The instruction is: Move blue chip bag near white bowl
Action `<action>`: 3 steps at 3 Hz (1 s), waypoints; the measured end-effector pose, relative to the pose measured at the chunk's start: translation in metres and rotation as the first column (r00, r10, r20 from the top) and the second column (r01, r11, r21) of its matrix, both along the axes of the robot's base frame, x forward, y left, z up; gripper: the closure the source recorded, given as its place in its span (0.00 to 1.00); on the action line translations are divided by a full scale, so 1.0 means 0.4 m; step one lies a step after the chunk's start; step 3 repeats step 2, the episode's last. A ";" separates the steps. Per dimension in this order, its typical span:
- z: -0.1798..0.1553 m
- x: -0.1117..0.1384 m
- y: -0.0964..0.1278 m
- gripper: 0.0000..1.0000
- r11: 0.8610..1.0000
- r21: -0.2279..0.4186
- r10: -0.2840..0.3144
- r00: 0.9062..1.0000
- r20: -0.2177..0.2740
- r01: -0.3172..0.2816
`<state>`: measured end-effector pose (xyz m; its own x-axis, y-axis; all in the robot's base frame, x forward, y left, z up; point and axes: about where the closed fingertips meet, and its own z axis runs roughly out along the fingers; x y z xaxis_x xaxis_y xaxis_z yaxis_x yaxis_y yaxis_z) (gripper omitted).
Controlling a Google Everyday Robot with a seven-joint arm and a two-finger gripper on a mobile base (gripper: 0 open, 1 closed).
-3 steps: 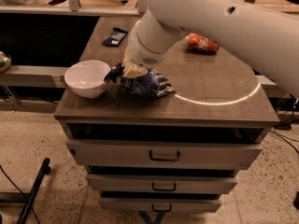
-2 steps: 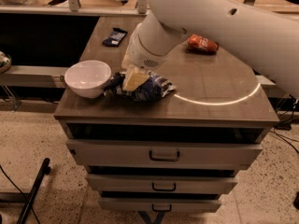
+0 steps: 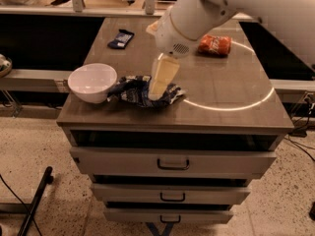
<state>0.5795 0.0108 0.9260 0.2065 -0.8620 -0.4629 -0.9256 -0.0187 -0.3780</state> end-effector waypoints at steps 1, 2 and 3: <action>0.056 0.041 -0.128 0.00 0.997 0.026 -0.070 0.996 -0.063 0.072; 0.079 0.057 -0.268 0.00 0.982 0.023 -0.182 0.974 -0.132 0.187; 0.079 0.057 -0.268 0.00 0.982 0.023 -0.182 0.974 -0.132 0.187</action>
Offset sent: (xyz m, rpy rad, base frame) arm 0.0280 -0.1827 0.0428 0.0445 0.2207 -0.3477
